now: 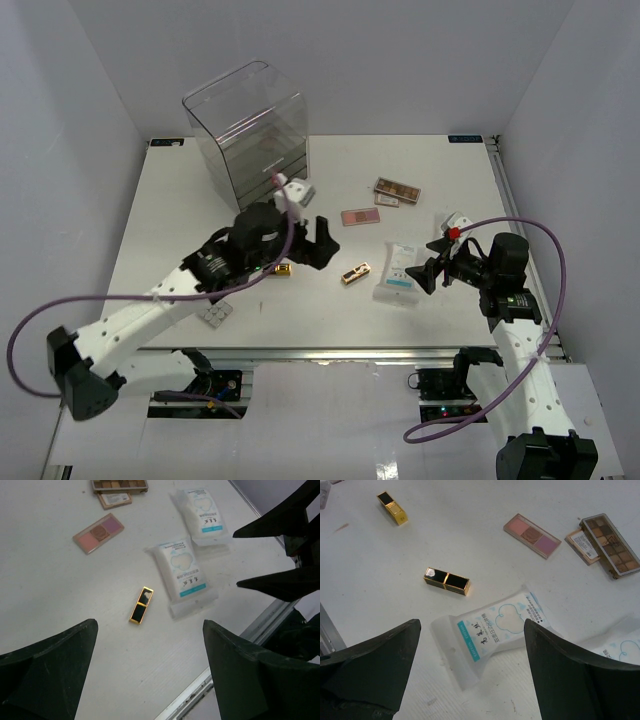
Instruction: Organize the makeup
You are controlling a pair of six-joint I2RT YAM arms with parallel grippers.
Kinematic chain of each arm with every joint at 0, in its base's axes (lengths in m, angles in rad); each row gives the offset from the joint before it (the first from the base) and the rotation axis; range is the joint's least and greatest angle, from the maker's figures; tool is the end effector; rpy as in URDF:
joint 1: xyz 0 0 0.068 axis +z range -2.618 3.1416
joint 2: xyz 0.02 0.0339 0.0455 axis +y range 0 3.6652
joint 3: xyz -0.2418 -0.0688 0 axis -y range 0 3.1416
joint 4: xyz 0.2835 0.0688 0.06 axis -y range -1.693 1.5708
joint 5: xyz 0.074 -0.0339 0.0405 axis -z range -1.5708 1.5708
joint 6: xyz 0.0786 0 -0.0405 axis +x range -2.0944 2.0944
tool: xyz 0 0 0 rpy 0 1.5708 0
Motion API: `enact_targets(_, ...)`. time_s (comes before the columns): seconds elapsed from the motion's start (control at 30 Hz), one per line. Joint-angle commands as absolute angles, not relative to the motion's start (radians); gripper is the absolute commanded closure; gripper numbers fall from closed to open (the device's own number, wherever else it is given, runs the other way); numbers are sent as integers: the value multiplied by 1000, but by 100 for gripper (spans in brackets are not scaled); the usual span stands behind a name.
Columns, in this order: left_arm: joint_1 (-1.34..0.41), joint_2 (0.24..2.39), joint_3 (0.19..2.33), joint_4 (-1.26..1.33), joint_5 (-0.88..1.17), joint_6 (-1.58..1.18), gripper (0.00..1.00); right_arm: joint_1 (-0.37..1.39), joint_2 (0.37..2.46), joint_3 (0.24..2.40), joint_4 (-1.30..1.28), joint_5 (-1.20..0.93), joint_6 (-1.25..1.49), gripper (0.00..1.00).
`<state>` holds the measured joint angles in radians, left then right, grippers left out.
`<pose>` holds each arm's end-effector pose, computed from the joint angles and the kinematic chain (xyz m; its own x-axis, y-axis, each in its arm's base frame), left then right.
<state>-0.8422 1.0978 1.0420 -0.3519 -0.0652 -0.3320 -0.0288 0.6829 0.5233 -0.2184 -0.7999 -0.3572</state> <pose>0.2277 -0.2474 0.3124 -0.4793 0.0486 -0.8763 0.5802 0.7667 -0.2748 0.2431 0.0494 0.2327 -0.1196 -0.2403 -0.9633 -0.7345 0.6742 -0.0770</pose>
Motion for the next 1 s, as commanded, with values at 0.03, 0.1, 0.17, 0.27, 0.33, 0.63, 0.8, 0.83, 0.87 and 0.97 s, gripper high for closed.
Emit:
enact_targets(0.03, -997, 1420, 1370, -570, -657, -140, 4, -32, 690, 565, -244, -907, -419, 10)
enact_targets(0.1, -997, 1524, 1438, -590, -864, -51, 4, -32, 690, 565, -248, -910, -423, 10)
enact_targets(0.17, -992, 1638, 1494, -570, -975, 55, 4, -32, 683, 563, -250, -912, -426, 10)
enact_targets(0.27, -965, 1687, 1519, -452, -1004, 222, 6, -32, 677, 560, -249, -924, -429, 10)
enact_targets(0.33, -938, 1697, 1497, -335, -1001, 357, 9, -32, 676, 560, -249, -926, -430, 10)
enact_targets(0.63, -823, 1818, 1436, -124, -952, 727, 8, -32, 689, 555, -246, -939, -428, 10)
enact_targets(0.8, -797, 1888, 1459, -56, -990, 789, 4, -32, 699, 550, -240, -940, -424, 10)
enact_targets(0.83, -793, 1905, 1471, -55, -1006, 793, 3, -32, 703, 549, -238, -940, -423, 10)
enact_targets(0.87, -787, 1919, 1480, -52, -1006, 799, 3, -32, 704, 548, -238, -942, -422, 10)
enact_targets(0.97, -760, 1977, 1489, 49, -1062, 876, 2, -32, 718, 546, -234, -941, -420, 10)
